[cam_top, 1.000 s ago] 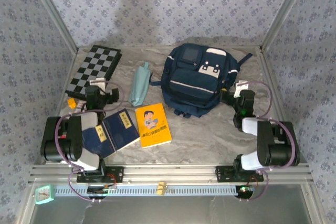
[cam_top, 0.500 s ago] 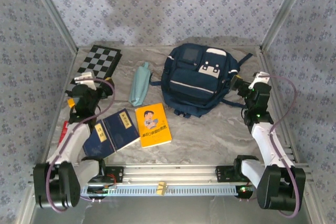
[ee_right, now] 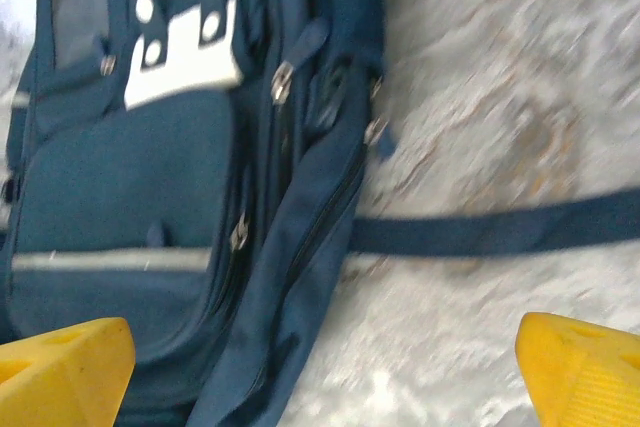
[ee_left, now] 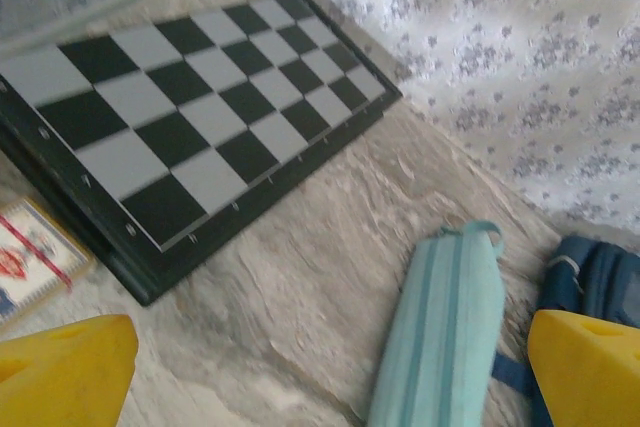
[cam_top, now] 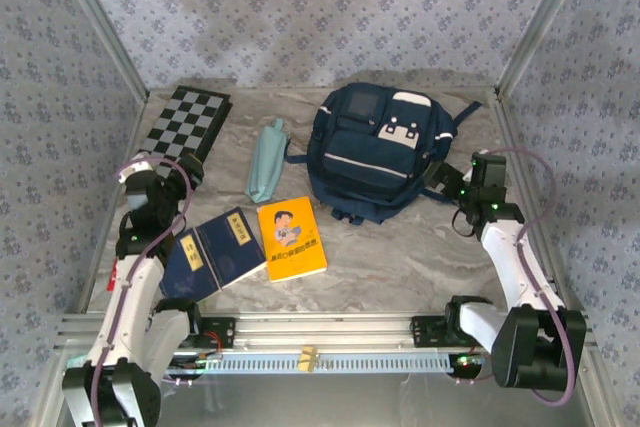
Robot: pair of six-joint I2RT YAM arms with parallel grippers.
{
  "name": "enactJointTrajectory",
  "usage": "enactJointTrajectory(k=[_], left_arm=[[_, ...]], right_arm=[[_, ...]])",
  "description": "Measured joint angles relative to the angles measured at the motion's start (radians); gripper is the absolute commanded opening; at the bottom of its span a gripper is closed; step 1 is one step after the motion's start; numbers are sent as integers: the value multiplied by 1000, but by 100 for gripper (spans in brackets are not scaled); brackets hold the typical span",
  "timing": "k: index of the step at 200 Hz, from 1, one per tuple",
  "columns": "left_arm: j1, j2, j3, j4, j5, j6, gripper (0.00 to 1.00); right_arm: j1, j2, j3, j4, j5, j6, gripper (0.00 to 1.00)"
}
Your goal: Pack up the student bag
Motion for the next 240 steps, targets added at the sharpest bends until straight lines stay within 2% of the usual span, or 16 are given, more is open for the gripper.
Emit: enactJointTrajectory(k=[18,45,72,84,95,116,132,151,171,190,217,240], left_arm=[[-58,2,9,-42,11,-27,100],[-195,38,26,-89,18,-45,100],[-339,105,74,-124,10,-50,100],[-397,138,91,-121,11,-58,100],[-440,160,97,-115,11,-65,100],[-512,206,98,-96,23,-73,100],[-554,232,98,-62,43,-75,100],[-586,259,98,-23,61,-74,100],[-593,285,98,3,74,-74,100],[-593,297,99,5,74,-67,100],[-593,328,130,-16,91,-33,100],[-592,354,179,-33,97,-8,100]], right_arm=[[70,29,0,-26,-13,31,100],[161,93,-6,-21,-29,90,99],[229,147,-11,18,-32,133,89],[248,176,-11,36,-29,145,80],[253,204,-10,52,-29,160,77],[253,267,-4,87,-29,174,58],[258,312,6,113,-32,183,54],[271,347,20,144,-37,186,40],[294,369,29,163,-29,199,37],[327,388,32,188,-17,222,27],[385,410,33,245,24,288,24],[479,436,43,313,89,352,24]])
